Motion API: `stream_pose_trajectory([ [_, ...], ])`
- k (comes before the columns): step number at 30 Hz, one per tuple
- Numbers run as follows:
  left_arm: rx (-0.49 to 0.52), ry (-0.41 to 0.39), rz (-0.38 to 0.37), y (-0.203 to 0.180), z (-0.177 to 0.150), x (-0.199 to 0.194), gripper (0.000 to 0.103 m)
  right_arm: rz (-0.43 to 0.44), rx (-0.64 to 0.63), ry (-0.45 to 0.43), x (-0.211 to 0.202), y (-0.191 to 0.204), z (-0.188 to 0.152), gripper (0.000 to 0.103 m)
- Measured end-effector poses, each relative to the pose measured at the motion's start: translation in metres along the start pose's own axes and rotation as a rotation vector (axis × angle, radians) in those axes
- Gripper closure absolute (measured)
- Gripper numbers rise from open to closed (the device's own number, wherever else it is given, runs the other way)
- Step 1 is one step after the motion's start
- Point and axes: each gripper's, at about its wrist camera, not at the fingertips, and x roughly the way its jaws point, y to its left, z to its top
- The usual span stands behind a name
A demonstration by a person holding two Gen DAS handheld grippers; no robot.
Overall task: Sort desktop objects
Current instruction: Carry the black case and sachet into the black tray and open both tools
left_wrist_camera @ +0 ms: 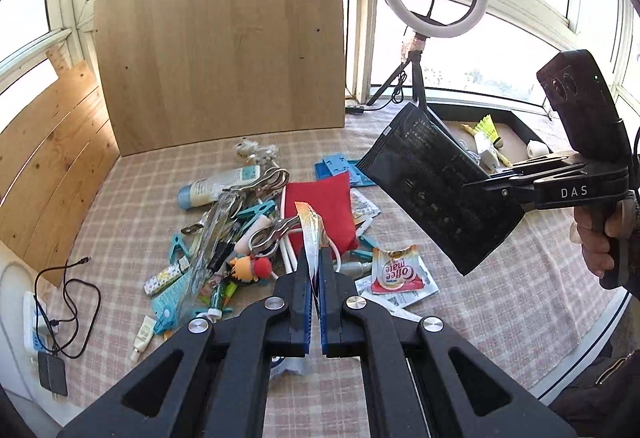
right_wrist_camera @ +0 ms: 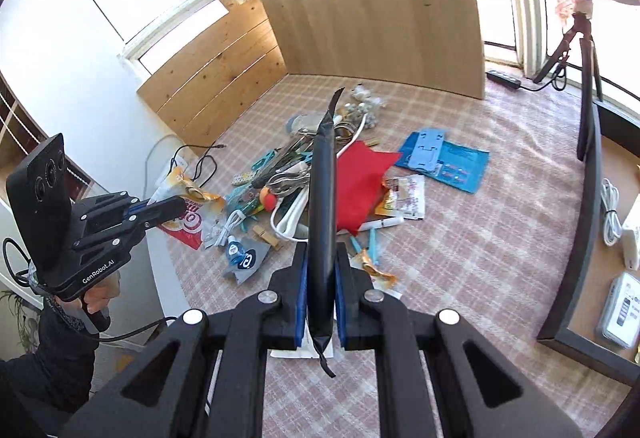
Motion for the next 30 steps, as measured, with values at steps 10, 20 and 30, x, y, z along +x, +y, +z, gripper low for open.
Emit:
stream_pose_trajectory([
  [10, 0.188, -0.061, -0.164, -0.121, 0.109, 0.061, 0.101, -0.277, 0.201, -0.204, -0.113, -0.138, -0.008, 0.092],
  [20, 0.261, 0.057, -0.327, -0.231, 0.138, 0.144, 0.101, -0.454, 0.388, -0.223, -0.167, -0.253, -0.050, 0.092],
  [30, 0.280, 0.119, -0.326, -0.262, 0.138, 0.179, 0.101, -0.528, 0.432, -0.220, -0.177, -0.297, -0.058, 0.092],
])
